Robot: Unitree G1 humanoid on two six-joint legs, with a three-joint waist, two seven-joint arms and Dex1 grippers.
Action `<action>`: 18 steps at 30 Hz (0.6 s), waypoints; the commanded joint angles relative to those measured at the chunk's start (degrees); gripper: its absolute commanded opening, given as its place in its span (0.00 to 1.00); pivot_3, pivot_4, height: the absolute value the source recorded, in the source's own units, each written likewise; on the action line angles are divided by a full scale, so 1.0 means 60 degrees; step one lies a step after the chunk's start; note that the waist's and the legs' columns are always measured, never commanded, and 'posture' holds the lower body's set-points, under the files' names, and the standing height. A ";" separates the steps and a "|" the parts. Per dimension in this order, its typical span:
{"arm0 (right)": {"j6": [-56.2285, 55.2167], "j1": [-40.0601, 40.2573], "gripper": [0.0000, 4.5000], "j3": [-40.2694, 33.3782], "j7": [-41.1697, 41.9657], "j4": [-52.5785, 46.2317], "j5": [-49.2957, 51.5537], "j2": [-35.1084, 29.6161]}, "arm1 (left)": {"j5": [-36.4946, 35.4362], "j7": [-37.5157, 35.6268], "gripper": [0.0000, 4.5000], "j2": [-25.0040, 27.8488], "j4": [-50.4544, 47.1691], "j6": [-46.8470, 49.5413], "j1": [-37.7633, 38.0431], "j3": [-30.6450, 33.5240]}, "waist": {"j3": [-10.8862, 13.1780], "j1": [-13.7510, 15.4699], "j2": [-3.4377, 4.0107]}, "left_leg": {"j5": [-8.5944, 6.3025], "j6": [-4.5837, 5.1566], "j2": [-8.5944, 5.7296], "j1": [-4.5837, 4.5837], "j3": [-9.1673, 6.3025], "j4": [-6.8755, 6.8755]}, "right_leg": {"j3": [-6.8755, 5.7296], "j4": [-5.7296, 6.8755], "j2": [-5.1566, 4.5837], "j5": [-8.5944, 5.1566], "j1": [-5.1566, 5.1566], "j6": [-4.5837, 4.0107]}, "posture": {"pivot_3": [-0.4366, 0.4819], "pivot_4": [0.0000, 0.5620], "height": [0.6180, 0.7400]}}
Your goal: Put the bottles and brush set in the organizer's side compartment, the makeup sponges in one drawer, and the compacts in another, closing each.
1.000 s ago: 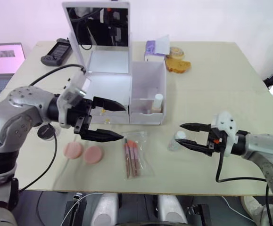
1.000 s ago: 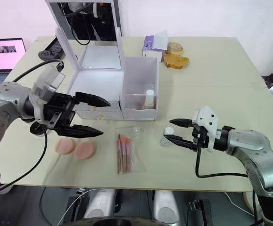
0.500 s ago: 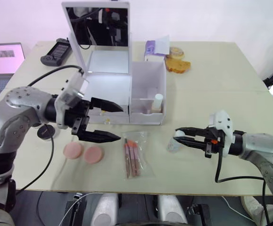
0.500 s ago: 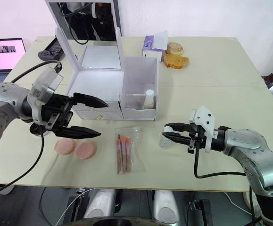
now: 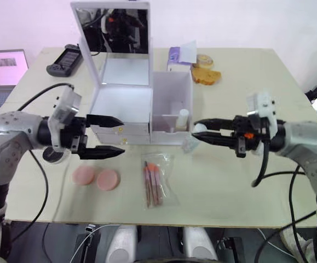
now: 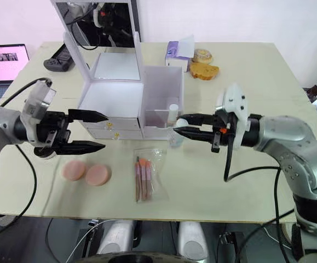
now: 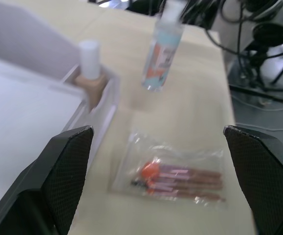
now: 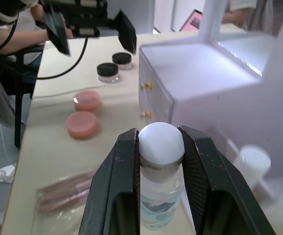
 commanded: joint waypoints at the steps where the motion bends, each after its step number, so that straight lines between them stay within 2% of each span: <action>1: -0.0001 -0.1590 0.15 0.0792 -0.0359 0.0861 -0.0541 0.0519 | 0.0206 0.0234 1.00 0.0158 -0.0187 -0.0473 0.0914 0.1136 | 0.0000 -0.0047 0.0001 | 0.0000 0.0000 0.0002 0.0002 0.0002 -0.0002 | 0.0001 0.0000 0.0000 0.0001 -0.0004 -0.0002 | 0.48 0.27 1.00; 7: -0.0086 -0.3113 0.15 0.1724 -0.0277 0.2732 -0.1583 0.1150 | -0.0061 0.0946 1.00 -0.0161 -0.1119 -0.0468 0.2223 0.2088 | -0.0001 0.0014 -0.0004 | 0.0000 -0.0001 0.0002 -0.0027 -0.0009 -0.0001 | -0.0009 -0.0003 0.0000 0.0002 -0.0022 -0.0003 | 0.48 0.27 1.00; 18: -0.0451 -0.4312 0.15 0.2863 0.0703 0.4371 -0.2892 0.1690 | -0.0386 0.1654 1.00 -0.0303 -0.1851 -0.0408 0.3041 0.2680 | -0.0001 -0.0014 -0.0002 | 0.0000 -0.0001 -0.0002 -0.0027 -0.0006 -0.0011 | -0.0009 -0.0001 -0.0003 0.0002 -0.0033 -0.0002 | 0.48 0.27 1.00</action>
